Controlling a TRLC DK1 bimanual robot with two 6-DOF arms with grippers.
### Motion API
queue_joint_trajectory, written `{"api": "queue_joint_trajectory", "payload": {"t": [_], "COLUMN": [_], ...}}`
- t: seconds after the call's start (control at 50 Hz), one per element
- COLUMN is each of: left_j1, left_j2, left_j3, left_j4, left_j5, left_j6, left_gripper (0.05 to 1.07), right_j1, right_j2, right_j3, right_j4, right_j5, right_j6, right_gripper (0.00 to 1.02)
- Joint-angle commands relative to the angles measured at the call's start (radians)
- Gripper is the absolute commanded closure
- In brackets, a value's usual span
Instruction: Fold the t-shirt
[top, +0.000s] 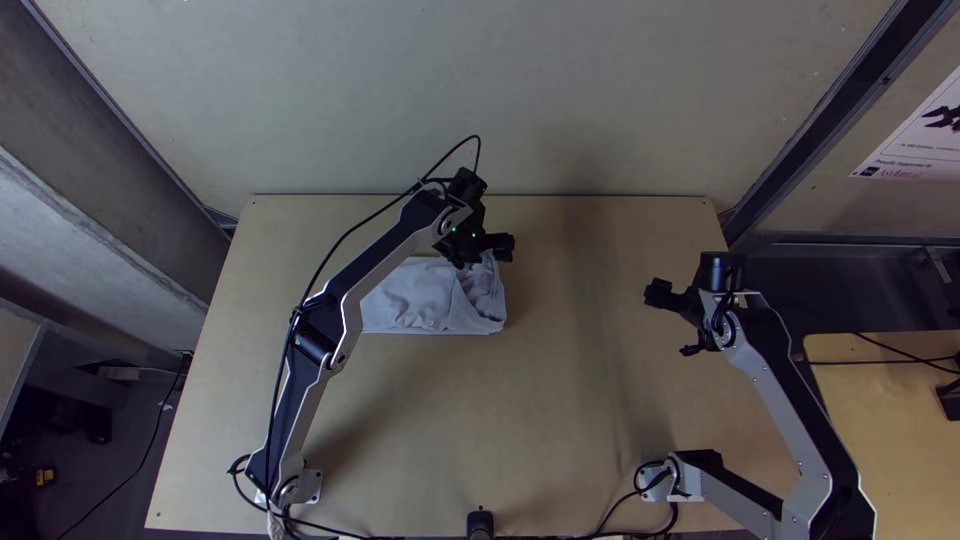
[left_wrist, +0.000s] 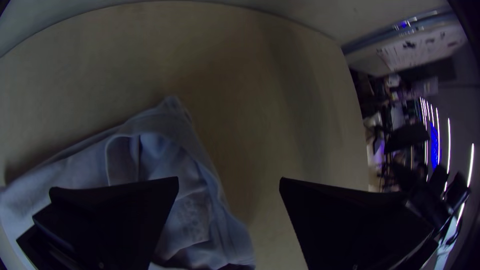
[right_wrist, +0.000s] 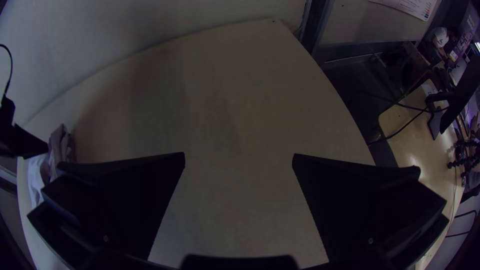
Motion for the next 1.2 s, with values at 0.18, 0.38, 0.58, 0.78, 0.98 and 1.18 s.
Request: {"api": "queue_joint_trajectory", "payload": {"t": [0.18, 0.38, 0.58, 0.78, 0.98, 1.18], "left_j1": [0.031, 0.088, 0.183, 0.325, 0.419, 0.529], "left_j2": [-0.123, -0.31, -0.492, -0.699, -0.948, -1.266], "left_j3": [-0.032, -0.083, -0.172, -0.281, -0.549, -0.939], "left_j4": [-0.103, -0.137, -0.142, -0.062, 0.131, 0.443], "left_j5": [0.016, -0.115, -0.27, -0.276, -0.351, -0.362], "left_j6": [0.16, 0.284, 0.387, 0.435, 0.528, 0.56], "left_gripper": [0.1, 0.1, 0.1, 0.1, 0.1, 0.1], "right_j1": [0.021, 0.018, 0.012, 0.004, -0.002, -0.007], "right_j2": [-0.001, 0.042, 0.038, -0.031, -0.146, -0.334], "right_j3": [0.125, 0.271, 0.376, 0.399, 0.336, 0.211], "right_j4": [0.007, 0.01, 0.075, 0.165, 0.207, 0.326], "right_j5": [-0.003, -0.001, -0.003, -0.003, -0.003, -0.003], "right_j6": [0.021, -0.053, -0.217, -0.366, -0.386, -0.377], "right_gripper": [0.04, 0.04, 0.04, 0.04, 0.04, 0.04]}}
